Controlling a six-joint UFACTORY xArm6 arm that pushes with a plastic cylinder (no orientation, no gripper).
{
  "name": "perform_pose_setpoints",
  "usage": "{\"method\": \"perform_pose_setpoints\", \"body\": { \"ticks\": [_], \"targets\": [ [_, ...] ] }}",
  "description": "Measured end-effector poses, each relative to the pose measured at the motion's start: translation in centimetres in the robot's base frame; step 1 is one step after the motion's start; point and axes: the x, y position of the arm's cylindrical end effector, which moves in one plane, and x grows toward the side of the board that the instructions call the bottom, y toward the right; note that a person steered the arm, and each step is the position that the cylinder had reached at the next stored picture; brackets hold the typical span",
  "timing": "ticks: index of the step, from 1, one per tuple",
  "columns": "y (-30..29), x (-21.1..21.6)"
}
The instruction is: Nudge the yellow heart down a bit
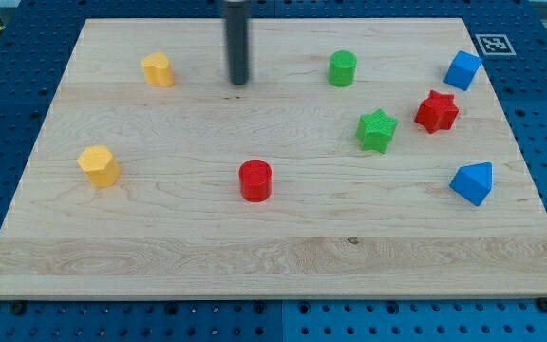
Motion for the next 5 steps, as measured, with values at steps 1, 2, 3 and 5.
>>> {"method": "perform_pose_setpoints", "body": {
  "ticks": [1, 2, 3, 5],
  "targets": [
    [-4.9, 5.3],
    [-11.2, 8.9],
    [-21.0, 3.9],
    [-1.3, -5.1]
  ]
}}
